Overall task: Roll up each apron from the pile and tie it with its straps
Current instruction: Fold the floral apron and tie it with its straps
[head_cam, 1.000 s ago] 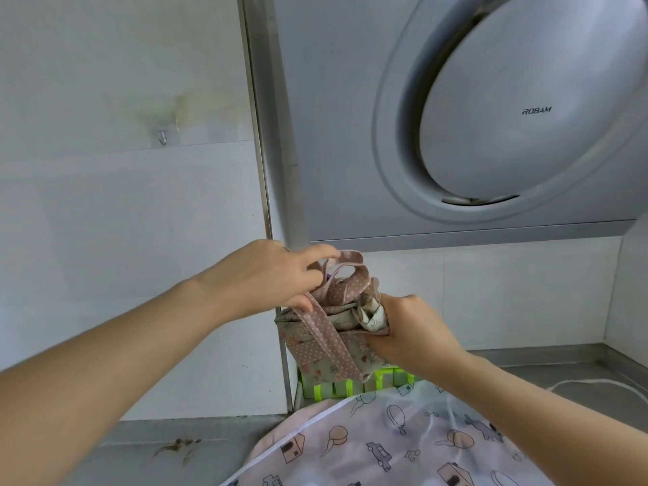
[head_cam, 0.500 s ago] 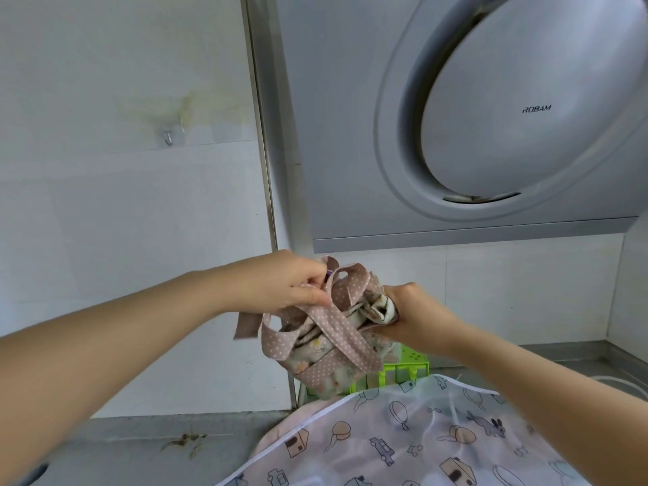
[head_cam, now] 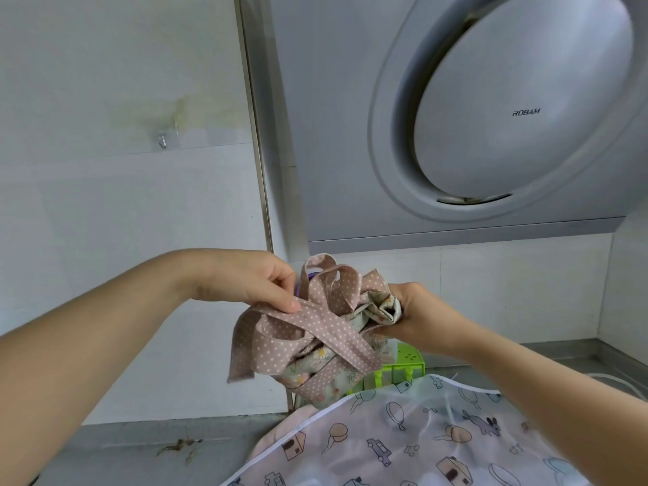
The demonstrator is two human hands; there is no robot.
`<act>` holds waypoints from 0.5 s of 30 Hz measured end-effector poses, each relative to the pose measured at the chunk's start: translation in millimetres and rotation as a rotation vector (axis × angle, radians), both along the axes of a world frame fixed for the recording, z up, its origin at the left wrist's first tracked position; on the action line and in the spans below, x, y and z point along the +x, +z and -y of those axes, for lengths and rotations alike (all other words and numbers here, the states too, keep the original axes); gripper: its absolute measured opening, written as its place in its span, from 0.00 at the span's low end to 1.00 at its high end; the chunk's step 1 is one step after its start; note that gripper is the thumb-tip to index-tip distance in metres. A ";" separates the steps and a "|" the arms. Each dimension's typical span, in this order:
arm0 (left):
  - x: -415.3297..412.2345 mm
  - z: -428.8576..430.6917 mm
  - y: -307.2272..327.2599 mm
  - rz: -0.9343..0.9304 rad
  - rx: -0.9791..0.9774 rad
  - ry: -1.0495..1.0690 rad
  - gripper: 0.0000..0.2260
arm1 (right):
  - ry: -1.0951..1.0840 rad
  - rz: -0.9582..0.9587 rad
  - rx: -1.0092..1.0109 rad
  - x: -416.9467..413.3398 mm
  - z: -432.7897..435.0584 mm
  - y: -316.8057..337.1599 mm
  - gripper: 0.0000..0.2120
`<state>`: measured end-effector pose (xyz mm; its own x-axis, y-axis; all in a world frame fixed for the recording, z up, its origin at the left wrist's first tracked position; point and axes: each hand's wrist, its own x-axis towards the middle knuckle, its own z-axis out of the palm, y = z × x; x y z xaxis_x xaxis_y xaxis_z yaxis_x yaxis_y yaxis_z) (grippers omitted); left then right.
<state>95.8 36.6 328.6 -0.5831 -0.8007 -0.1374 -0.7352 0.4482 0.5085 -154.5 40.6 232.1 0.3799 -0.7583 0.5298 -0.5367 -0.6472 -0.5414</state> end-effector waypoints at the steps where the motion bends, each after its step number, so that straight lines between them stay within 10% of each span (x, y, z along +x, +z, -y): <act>1: -2.0 -2.3 -2.9 -0.026 -0.030 0.006 0.13 | -0.002 0.007 0.009 0.4 0.2 -0.1 0.18; 15: -9.2 3.2 -12.8 -0.438 -0.136 -0.108 0.20 | 0.145 0.052 0.094 -6.3 2.4 7.1 0.06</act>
<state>86.7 33.4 315.8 -0.6440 -0.7257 0.2420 -0.4102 0.5946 0.6915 -160.7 38.1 239.1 0.4623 -0.7450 0.4808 -0.4112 -0.6606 -0.6281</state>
